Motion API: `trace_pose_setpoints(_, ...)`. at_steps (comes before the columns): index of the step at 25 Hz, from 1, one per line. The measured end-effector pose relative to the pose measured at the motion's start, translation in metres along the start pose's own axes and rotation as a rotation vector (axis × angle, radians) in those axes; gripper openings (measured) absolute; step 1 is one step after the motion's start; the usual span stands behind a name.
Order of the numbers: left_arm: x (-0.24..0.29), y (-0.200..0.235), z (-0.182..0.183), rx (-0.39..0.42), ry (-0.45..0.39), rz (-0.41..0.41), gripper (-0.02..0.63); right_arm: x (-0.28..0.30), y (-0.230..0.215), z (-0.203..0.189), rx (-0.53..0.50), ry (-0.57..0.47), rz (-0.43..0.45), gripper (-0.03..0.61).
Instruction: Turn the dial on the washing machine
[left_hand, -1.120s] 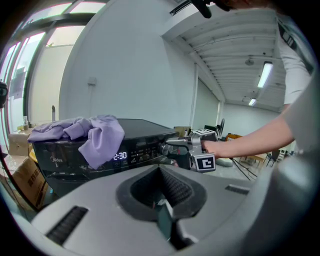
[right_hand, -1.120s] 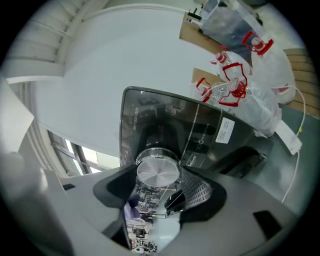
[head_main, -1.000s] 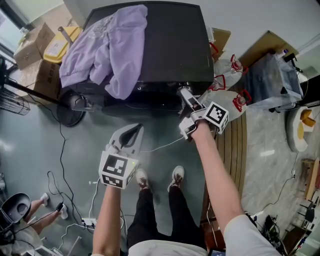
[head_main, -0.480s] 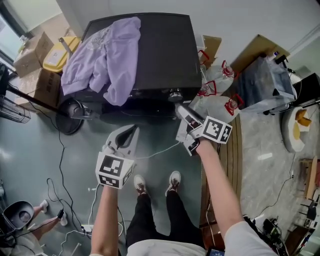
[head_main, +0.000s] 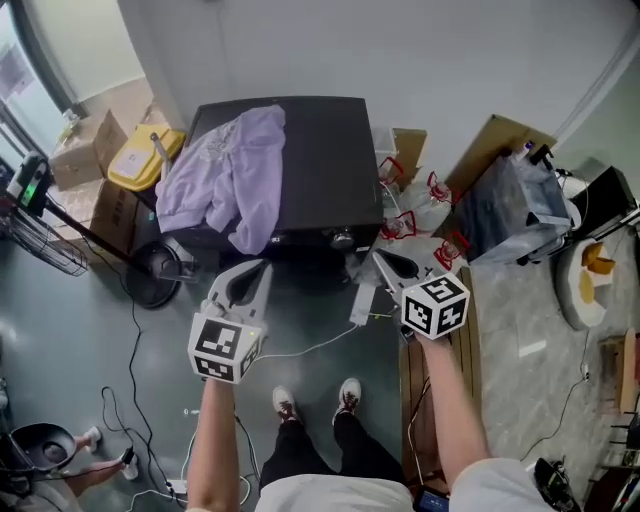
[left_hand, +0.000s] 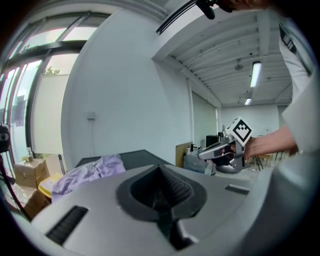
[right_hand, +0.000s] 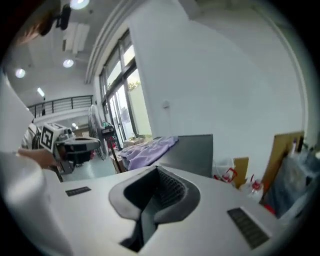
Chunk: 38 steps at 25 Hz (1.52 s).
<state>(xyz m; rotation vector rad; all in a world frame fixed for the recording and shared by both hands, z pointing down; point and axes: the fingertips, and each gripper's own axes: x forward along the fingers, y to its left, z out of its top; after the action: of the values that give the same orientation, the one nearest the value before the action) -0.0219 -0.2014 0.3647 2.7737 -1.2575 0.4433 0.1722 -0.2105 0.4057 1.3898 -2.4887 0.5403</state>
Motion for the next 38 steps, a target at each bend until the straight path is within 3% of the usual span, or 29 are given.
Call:
trace_pose_setpoints(7,-0.030,0.014,0.079,0.095,-0.094,0.035,0.014,-0.048,0.040,0.097,-0.392,-0.085,-0.098,0.012)
trace_pose_setpoints(13,-0.052,0.016,0.134,0.173,-0.171,0.043,0.014,-0.078,0.072,0.153,-0.510,-0.174,-0.120,0.012)
trace_pose_setpoints(24,-0.094,0.012,0.212,0.290,-0.278,0.056,0.014,-0.123,0.119,0.223,-0.585,-0.286,-0.135,0.012)
trace_pose_setpoints(34,-0.124,-0.004,0.237,0.361,-0.341,0.045,0.014,-0.141,0.142,0.243,-0.617,-0.348,-0.154,0.012)
trace_pose_setpoints(38,-0.128,-0.007,0.238,0.335,-0.337,0.043,0.014,-0.143,0.143,0.240,-0.618,-0.347,-0.163,0.012)
